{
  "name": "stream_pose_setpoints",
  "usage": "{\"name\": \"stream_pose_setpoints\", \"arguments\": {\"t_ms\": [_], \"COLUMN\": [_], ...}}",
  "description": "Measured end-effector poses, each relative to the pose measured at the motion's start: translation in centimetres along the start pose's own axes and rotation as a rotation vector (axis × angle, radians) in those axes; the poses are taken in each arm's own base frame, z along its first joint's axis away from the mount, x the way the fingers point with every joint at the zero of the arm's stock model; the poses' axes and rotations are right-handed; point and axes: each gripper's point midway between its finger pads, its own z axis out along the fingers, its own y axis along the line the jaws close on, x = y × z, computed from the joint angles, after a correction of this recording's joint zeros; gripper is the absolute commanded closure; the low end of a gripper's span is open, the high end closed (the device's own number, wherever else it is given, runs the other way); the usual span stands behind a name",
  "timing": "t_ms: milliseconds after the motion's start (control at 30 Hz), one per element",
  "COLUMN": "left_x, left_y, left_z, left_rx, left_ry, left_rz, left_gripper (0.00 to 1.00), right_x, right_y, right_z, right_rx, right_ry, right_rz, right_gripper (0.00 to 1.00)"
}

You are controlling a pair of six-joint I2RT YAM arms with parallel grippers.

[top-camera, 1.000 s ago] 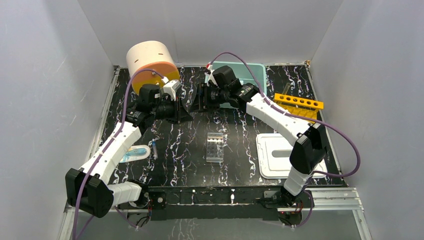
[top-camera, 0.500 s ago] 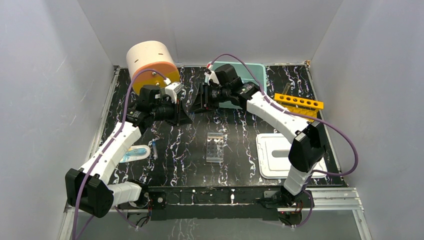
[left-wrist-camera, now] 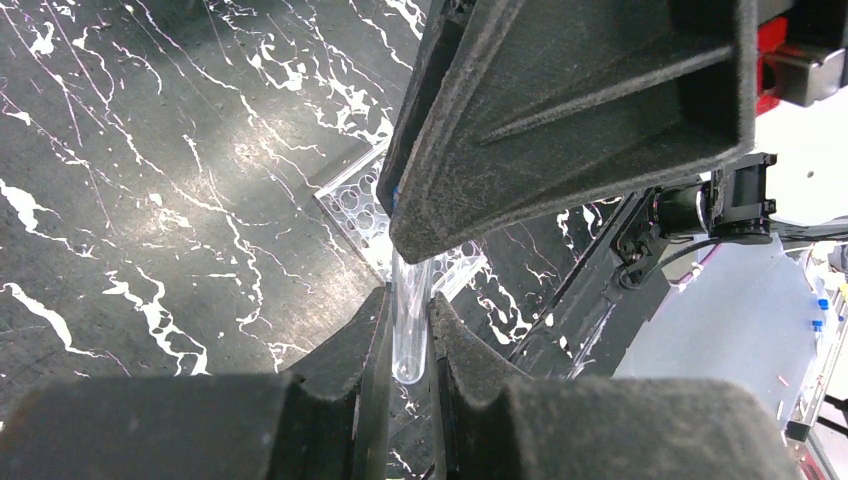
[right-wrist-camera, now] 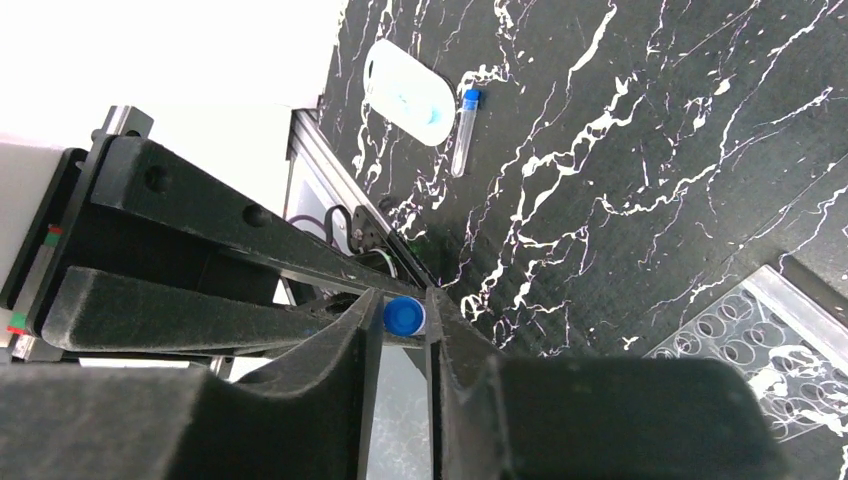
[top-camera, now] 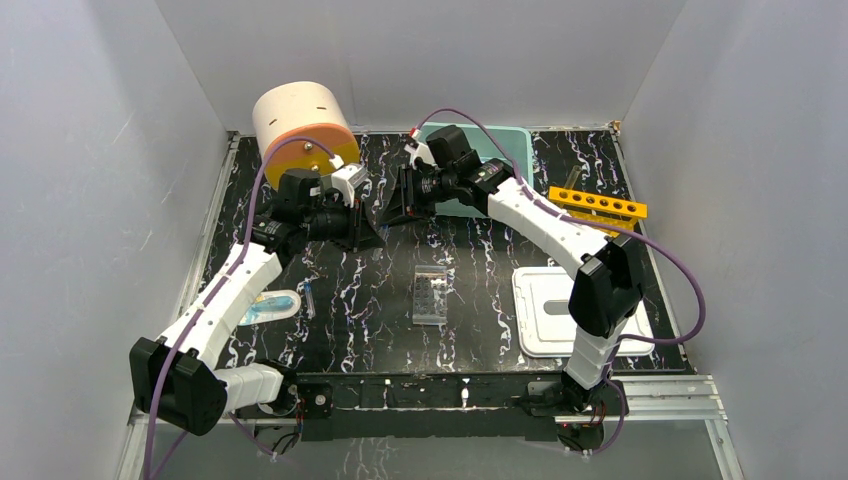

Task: Organize the chemistry lab equipment

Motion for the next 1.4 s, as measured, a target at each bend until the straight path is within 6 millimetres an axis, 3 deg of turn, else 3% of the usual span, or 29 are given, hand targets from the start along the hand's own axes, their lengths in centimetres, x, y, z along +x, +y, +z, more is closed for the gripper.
{"name": "stream_pose_setpoints", "arguments": {"t_ms": [200,267,367,500,800,1033,1200,1400], "left_x": [-0.2,-0.2,-0.2,-0.2,-0.3,2.4,5.5,7.2], "left_y": [0.0,0.0,0.2,0.7,1.7,4.6,7.3,9.7], "left_z": [-0.1,-0.1,-0.1,-0.1,-0.5,-1.4,-2.1,-3.2], "left_rx": [-0.002,-0.006,-0.018,-0.055,-0.144,-0.342,-0.521,-0.682], "left_ry": [-0.003,-0.003,-0.002,-0.002,-0.037,-0.060,-0.028,-0.018], "left_rz": [0.010,0.011,0.008,-0.020,-0.115,-0.276,-0.417,-0.535], "left_gripper": [0.90,0.74,0.39,0.24,0.22,0.22,0.22,0.22], "right_x": [0.0,0.0,0.0,-0.3,-1.1,-0.1,2.3,2.1], "right_y": [0.2,0.2,0.2,-0.4,-5.2,-9.8,-10.2,-8.2], "right_z": [-0.2,-0.2,-0.2,-0.2,-3.2,-5.5,-4.5,-3.5], "right_rx": [-0.014,-0.015,-0.015,0.009,0.263,0.513,0.549,0.551], "right_ry": [0.008,0.008,0.008,-0.023,-0.205,-0.323,-0.350,-0.420], "right_rz": [0.000,-0.001,-0.005,-0.030,-0.206,-0.407,-0.556,-0.670], "right_gripper": [0.82,0.82,0.83,0.82,0.82,0.80,0.80,0.80]}}
